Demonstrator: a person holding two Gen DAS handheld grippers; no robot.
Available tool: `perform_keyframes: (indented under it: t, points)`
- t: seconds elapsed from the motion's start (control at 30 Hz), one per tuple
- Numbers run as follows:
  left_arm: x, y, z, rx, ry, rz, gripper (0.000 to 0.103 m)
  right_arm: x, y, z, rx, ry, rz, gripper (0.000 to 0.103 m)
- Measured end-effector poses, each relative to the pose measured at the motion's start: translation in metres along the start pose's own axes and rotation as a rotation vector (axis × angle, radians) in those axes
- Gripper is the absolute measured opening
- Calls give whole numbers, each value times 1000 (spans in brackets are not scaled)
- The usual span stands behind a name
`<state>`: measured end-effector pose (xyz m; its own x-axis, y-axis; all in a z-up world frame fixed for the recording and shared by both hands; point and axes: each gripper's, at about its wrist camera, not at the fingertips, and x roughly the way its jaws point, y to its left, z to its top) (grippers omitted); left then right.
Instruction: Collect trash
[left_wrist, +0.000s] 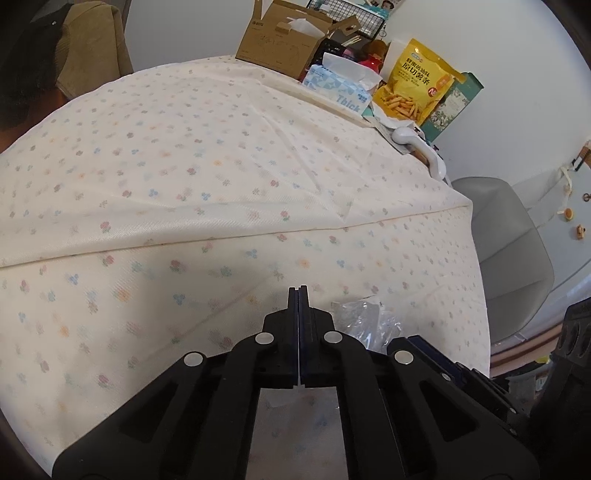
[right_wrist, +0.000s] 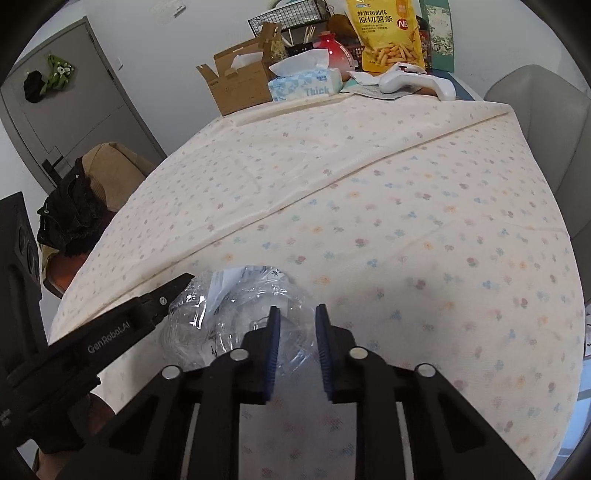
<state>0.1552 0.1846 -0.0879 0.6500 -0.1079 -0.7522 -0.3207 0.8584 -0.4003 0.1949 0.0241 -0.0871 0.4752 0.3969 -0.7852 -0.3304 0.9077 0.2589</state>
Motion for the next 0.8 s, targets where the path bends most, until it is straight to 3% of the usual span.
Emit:
perform_keyframes:
  t: [0.07,0.4,0.47,0.5,0.53,0.57,0.67,0.73,0.8]
  points:
    - [-2,-2,0,13,3,-6,1,-2,2,0,-5,5,21,4]
    - [-12,1,-2,32,-2,4,1,-18,-2,-9,-22,-1,-38,7]
    - [-15,2,-1,32,-6,1,2,-22,-5,-13,-22,-3,-48,21]
    - [-16,3,0,33,-5,1,2,-25,-6,-15,-23,-9,-54,48]
    - [-16,2,-1,42,-4,6,3,-29,-7,-18,-25,-23,-62,55]
    - [-16,1,-2,51,-4,8,4,-32,-6,-21,-33,-34,-74,55]
    - [-20,-2,-6,70,-12,11,23,-34,-4,-29,-41,-22,-75,54]
    - [-25,-4,-9,85,-34,13,43,-34,-4,-33,-42,-14,-81,54]
    - [-31,-6,-11,105,-54,11,53,-33,-7,-35,-22,-5,-77,53]
